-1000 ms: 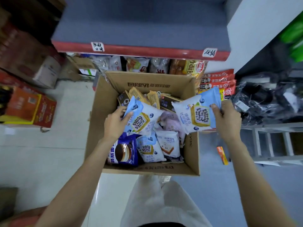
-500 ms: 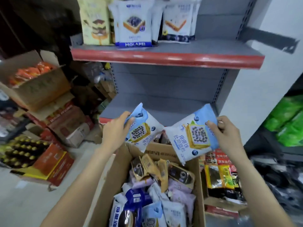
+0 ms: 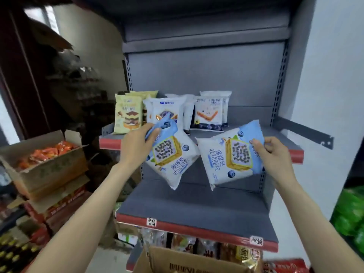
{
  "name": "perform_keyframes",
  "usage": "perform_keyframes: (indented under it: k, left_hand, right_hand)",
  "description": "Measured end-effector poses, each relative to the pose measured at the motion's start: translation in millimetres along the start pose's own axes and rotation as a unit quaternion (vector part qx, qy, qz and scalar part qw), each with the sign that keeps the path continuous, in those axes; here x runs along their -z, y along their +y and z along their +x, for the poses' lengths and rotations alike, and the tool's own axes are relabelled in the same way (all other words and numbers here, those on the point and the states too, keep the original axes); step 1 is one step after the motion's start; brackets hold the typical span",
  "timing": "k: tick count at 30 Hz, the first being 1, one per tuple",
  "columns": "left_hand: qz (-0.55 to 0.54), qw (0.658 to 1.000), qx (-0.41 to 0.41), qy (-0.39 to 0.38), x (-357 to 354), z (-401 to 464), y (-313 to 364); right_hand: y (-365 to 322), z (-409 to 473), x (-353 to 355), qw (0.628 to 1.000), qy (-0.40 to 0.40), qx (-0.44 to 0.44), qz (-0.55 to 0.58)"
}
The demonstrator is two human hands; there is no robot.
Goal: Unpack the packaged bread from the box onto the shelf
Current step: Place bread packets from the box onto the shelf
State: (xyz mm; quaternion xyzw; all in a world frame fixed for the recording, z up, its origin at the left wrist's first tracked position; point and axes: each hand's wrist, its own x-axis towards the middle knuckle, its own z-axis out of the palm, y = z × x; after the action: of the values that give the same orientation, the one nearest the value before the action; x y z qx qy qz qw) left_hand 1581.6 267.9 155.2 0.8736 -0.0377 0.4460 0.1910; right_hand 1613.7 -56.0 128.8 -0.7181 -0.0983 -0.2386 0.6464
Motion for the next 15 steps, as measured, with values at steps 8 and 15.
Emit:
perform_keyframes:
  k: [8, 15]
  left_hand:
    - [-0.002, 0.997, -0.018, 0.077, -23, 89, 21]
    - [0.061, 0.992, -0.108, 0.038, -78, 173, 62]
  right_hand:
    - [-22, 66, 1, 0.996, 0.081, 0.022, -0.005]
    - [-29, 116, 7, 0.983, 0.172, 0.051, -0.041]
